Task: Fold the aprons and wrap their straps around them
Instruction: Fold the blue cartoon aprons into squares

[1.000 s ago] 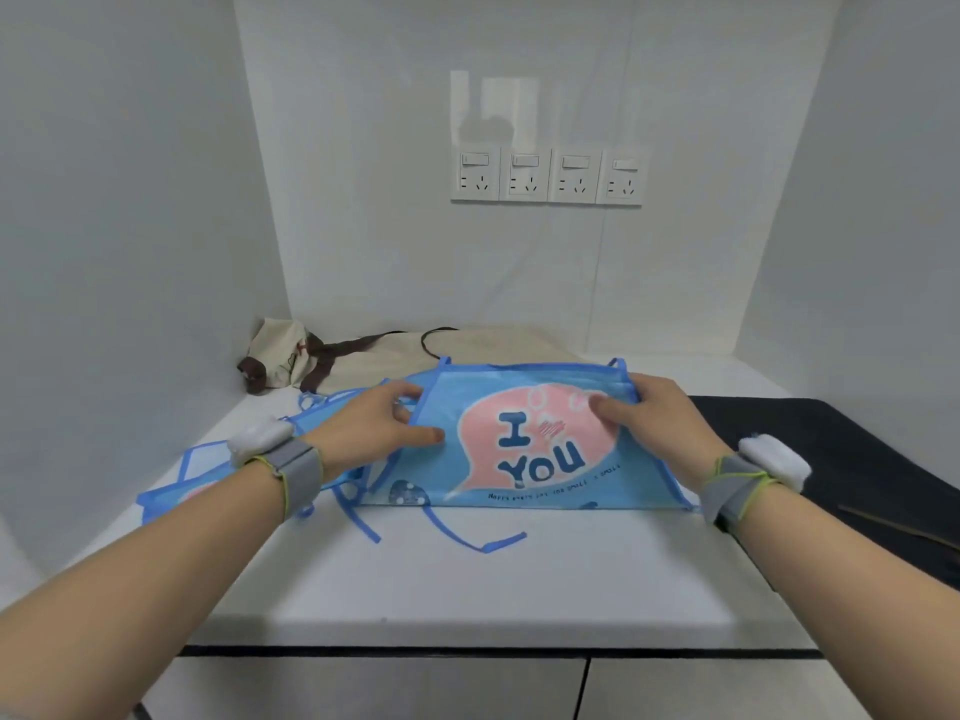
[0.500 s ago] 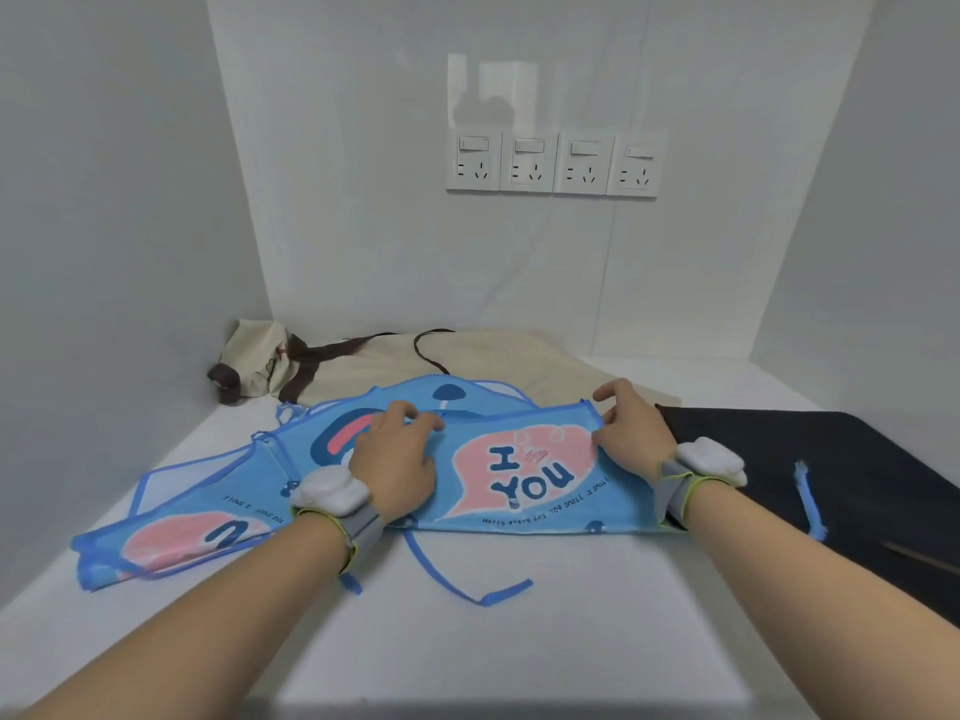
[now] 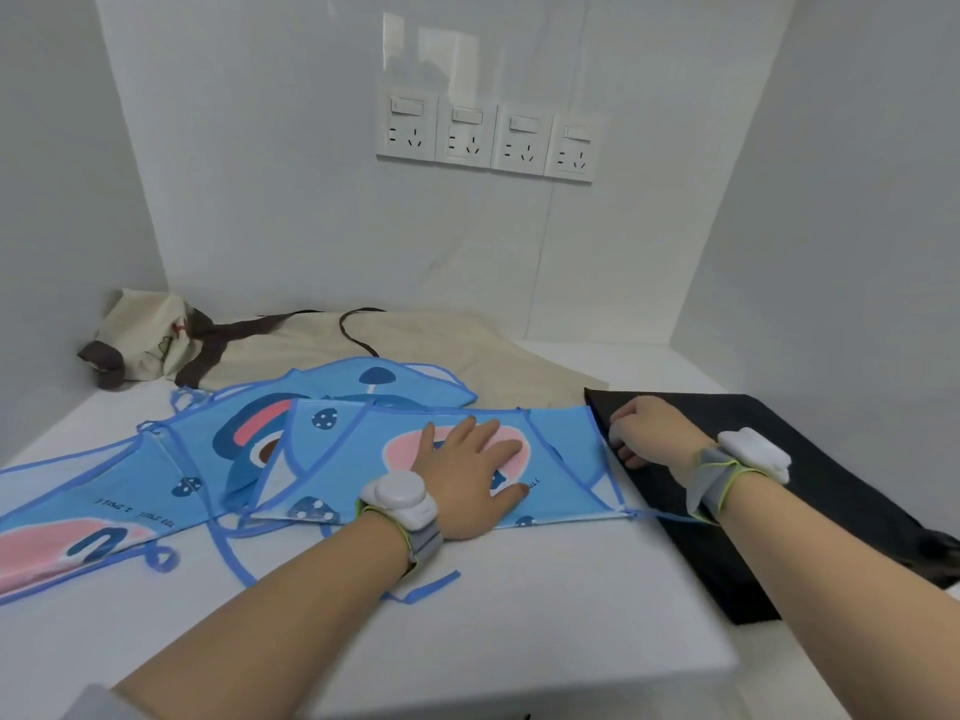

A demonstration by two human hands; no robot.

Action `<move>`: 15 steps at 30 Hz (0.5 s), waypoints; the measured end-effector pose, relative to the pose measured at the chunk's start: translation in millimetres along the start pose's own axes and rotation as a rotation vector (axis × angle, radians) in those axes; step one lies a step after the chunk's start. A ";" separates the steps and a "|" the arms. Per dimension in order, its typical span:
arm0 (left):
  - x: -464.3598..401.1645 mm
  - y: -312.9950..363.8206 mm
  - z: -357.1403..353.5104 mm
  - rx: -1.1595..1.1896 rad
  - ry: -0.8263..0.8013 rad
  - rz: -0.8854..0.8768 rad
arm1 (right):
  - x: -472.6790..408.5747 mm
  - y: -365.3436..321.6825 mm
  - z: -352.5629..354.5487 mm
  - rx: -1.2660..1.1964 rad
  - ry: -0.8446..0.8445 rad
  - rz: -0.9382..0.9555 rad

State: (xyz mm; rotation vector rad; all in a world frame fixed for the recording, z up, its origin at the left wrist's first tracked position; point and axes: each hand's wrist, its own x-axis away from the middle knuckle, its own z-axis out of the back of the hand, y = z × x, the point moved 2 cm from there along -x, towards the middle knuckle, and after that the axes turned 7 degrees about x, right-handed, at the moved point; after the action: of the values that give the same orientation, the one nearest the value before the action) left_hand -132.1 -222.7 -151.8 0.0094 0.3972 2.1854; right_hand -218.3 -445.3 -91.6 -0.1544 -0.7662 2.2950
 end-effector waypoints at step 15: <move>7.6 -2.1 -5.6 0.021 0.047 -0.004 | 32.0 -5.8 -13.9 0.017 -0.138 -0.003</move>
State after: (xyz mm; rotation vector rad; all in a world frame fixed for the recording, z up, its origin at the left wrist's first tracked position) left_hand -135.9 -217.1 -158.8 -0.0314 0.4458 2.1810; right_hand -234.4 -414.2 -96.4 0.0131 -0.8156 2.3270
